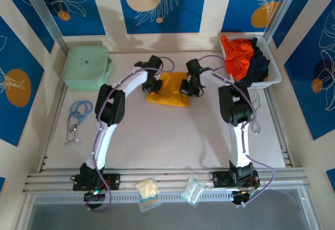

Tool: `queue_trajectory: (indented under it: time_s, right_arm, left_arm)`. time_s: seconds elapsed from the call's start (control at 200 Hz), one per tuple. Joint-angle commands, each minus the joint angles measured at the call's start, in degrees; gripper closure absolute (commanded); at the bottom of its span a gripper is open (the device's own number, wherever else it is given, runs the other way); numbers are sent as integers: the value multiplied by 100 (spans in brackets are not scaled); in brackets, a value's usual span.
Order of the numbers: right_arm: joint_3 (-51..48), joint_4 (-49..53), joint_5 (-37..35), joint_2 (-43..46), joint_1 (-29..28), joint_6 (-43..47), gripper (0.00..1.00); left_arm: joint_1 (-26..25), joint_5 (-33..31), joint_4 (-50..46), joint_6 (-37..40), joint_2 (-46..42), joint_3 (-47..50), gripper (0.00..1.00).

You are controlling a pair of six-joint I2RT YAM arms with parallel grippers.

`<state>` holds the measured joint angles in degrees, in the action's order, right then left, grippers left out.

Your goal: Fold and stack the t-shirts

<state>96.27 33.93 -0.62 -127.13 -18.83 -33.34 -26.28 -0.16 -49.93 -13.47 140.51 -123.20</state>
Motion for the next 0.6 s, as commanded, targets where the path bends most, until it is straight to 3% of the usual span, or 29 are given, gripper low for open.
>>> queue_trajectory:
  time_s: [0.0, 0.13, 0.36, 0.595]
  right_arm:
    - [785, 366, -48, -647, 161, 462, 100]
    - [1975, 676, 42, -1334, 317, 563, 100]
    - [3387, 915, 89, -2191, 501, 601, 100]
    - [4482, 1284, 313, -2804, 592, 438, 100]
  left_arm:
    - [286, -149, -721, 318, 1095, -1215, 100]
    - [500, 290, -1127, 364, 1976, -2991, 100]
    - [667, 699, -73, 387, 1884, -2781, 100]
    - [710, 798, 344, 631, 1935, -2877, 91]
